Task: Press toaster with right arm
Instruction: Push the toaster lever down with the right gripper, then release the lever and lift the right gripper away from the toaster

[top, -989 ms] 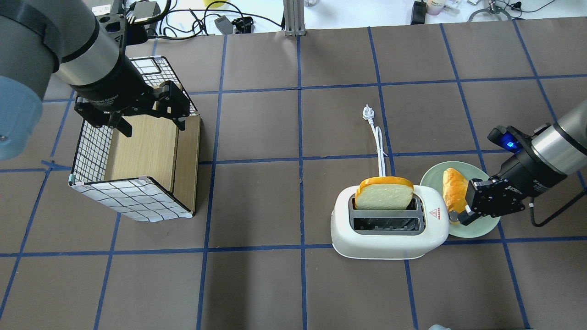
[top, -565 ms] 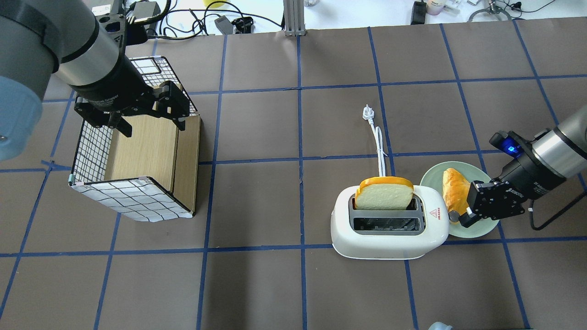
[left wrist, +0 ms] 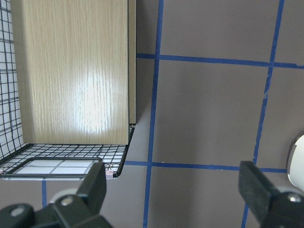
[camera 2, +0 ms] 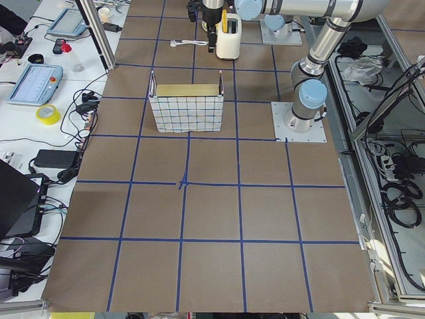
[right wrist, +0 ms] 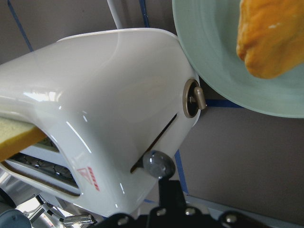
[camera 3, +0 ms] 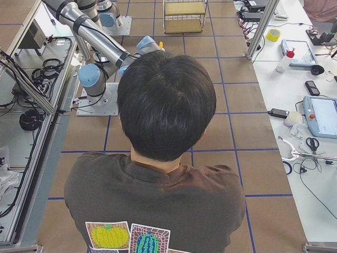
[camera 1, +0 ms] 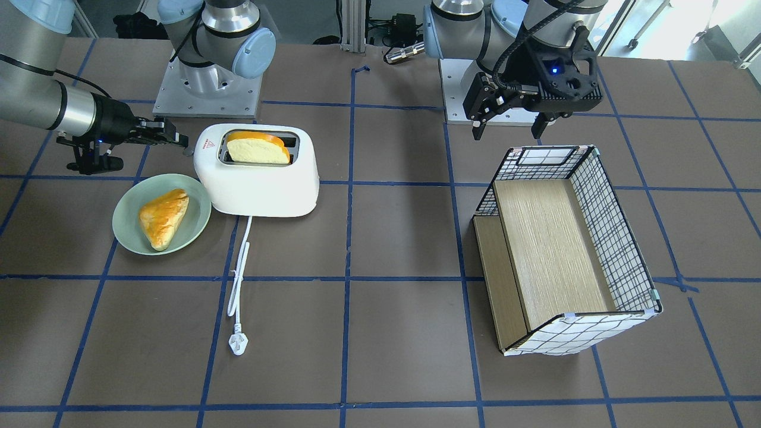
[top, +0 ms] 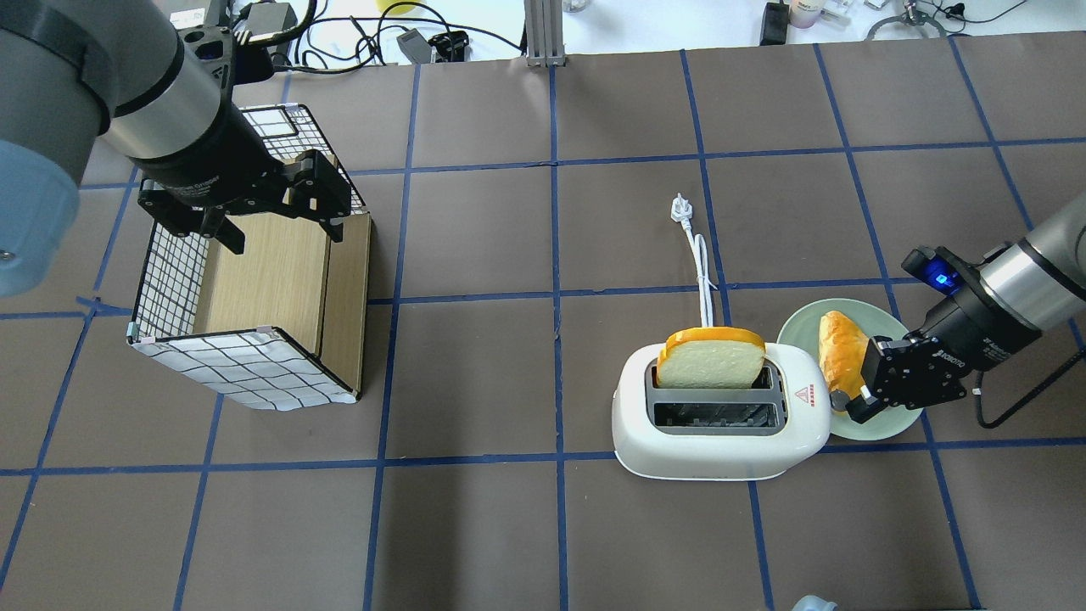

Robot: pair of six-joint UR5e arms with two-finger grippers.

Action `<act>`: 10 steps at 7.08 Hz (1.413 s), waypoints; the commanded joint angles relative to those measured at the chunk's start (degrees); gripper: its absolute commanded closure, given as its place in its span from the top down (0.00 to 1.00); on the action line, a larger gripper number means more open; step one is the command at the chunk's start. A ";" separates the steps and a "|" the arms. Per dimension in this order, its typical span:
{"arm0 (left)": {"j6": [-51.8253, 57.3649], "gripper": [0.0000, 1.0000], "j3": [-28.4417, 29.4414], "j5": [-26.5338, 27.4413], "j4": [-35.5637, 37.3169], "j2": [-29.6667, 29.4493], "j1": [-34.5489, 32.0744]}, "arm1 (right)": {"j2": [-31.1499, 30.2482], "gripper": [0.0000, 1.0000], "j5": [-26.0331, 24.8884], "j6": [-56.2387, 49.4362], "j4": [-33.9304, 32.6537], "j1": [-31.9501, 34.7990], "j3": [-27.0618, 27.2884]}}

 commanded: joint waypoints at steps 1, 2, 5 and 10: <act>0.00 1.00 0.05 0.00 0.00 0.00 0.00 | 1.58 0.00 0.01 -0.09 -1.12 0.00 0.09; 0.00 1.00 0.05 0.00 0.00 0.00 0.00 | 2.03 0.00 -0.07 -0.09 -1.65 0.00 0.09; 0.00 1.00 -0.04 0.00 0.00 0.00 0.00 | 3.08 0.00 0.01 0.00 -5.76 0.00 2.45; 0.00 1.00 0.05 0.00 0.00 0.00 0.00 | 2.65 0.00 -1.82 1.14 -5.27 0.00 0.46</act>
